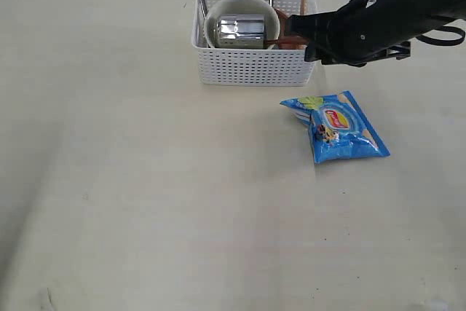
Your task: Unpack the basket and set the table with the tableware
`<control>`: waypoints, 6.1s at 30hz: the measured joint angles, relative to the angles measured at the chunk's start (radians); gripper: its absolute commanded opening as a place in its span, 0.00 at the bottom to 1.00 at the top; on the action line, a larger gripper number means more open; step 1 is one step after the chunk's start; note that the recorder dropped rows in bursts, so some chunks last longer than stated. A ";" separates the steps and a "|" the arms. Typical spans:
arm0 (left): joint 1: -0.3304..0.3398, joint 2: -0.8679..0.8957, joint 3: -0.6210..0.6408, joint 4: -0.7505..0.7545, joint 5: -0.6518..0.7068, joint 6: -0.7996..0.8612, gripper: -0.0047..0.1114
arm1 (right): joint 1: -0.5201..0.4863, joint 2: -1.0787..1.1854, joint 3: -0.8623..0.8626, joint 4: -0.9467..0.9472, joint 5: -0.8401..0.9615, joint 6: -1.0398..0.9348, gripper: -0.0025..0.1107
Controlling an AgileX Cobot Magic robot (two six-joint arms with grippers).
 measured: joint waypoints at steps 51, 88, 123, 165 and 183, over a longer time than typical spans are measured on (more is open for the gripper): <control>0.000 0.000 0.000 0.000 0.000 0.000 0.04 | 0.000 -0.169 0.000 -0.099 0.096 0.023 0.02; 0.000 0.000 0.000 0.000 0.000 0.000 0.04 | 0.000 -0.737 0.000 -0.316 0.727 0.086 0.02; 0.000 0.000 0.000 0.000 0.000 0.000 0.04 | 0.000 -1.129 0.587 -0.174 0.044 0.149 0.02; 0.000 0.000 0.000 -0.011 -0.267 -0.193 0.04 | 0.000 -1.153 0.938 -0.157 -0.481 0.238 0.02; 0.000 0.991 -0.598 0.856 -0.793 -1.318 0.52 | 0.000 -1.153 0.938 -0.157 -0.479 0.158 0.02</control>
